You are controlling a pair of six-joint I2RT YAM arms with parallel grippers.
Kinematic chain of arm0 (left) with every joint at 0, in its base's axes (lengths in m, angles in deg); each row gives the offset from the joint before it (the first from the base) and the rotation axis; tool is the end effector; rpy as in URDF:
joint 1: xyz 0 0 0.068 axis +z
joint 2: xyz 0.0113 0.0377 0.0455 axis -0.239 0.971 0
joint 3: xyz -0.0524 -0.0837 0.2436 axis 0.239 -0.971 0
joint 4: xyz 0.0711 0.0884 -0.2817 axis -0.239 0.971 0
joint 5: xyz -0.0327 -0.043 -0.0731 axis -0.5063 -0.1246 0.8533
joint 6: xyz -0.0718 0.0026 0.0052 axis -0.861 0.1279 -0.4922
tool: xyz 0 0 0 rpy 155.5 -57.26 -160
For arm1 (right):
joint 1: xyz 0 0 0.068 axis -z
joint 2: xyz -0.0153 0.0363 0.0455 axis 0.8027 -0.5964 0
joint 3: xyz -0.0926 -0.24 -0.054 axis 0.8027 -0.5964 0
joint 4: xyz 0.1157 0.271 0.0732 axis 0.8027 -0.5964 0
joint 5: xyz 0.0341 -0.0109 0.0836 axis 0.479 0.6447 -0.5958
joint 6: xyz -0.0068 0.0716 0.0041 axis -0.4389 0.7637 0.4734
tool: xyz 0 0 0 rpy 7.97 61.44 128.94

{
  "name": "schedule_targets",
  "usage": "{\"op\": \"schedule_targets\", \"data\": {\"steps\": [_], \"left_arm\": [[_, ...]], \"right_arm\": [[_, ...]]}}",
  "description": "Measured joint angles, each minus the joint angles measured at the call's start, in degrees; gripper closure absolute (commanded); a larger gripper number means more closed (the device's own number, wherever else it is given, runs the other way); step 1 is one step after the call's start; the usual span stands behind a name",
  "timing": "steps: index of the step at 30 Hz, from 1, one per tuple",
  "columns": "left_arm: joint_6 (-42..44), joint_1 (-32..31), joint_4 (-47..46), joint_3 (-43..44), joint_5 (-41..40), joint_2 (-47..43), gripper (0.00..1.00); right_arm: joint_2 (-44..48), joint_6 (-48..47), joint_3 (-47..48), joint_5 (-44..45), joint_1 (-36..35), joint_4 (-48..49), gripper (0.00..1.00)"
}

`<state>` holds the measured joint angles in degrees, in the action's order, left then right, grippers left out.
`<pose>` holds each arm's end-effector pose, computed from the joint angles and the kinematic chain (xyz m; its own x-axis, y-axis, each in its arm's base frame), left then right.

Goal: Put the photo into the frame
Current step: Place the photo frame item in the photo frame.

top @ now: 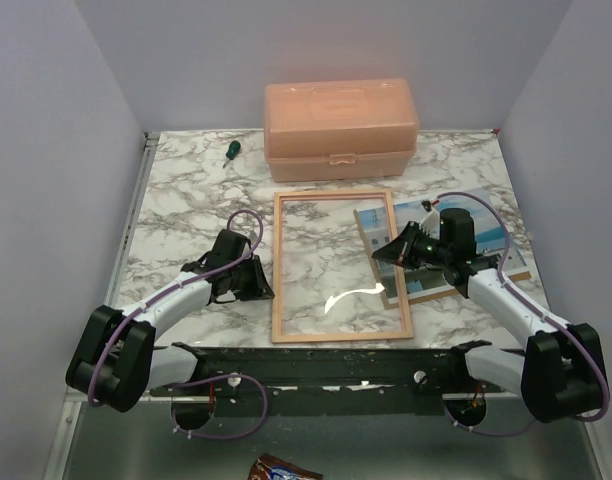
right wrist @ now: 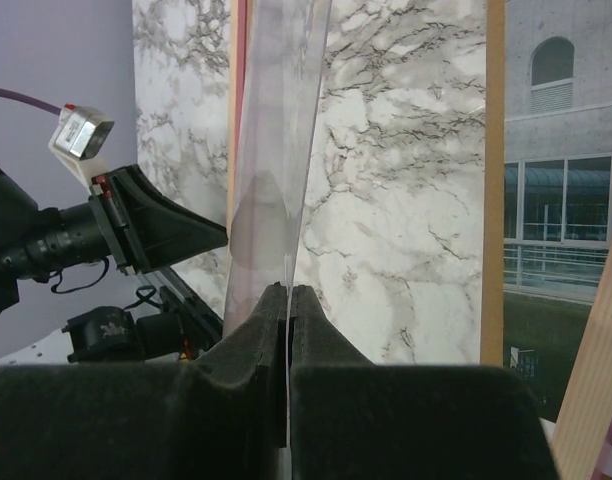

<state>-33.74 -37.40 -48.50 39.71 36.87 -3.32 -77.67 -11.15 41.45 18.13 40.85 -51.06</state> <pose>0.2352 -0.1222 0.0984 -0.9342 -0.2221 -0.2792 -0.0424 0.8461 -0.5313 0.2759 0.0971 0.1657 -0.8357 0.3552 -0.4188 -0.1395 0.6003 0.7875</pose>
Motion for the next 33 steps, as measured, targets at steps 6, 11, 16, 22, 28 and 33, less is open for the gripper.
{"op": "schedule_targets", "data": {"steps": [6,11,16,22,28,33], "left_arm": [[0.0,0.0,0.0,0.0,0.0,0.1,0.81],[0.1,0.1,0.3,0.3,0.1,0.3,0.82],[0.2,0.2,0.0,0.5,0.7,0.8,0.82],[0.2,0.2,0.0,0.5,0.7,0.8,0.82],[0.2,0.2,0.0,0.5,0.7,0.8,0.82],[0.2,0.2,0.0,0.5,0.8,0.8,0.82]], "right_arm": [[-1.0,-1.6,0.1,0.8,0.1,-1.1,0.99],[-1.9,-2.9,0.8,1.5,0.2,-2.0,0.99],[-3.2,-4.7,1.7,1.6,-0.3,-3.1,0.99],[-4.0,-6.0,2.3,1.6,-0.3,-3.8,0.99],[-4.5,-6.2,2.5,1.5,-0.3,-3.9,0.99],[-5.1,-6.3,2.5,1.5,-0.3,-3.8,0.99]]}}
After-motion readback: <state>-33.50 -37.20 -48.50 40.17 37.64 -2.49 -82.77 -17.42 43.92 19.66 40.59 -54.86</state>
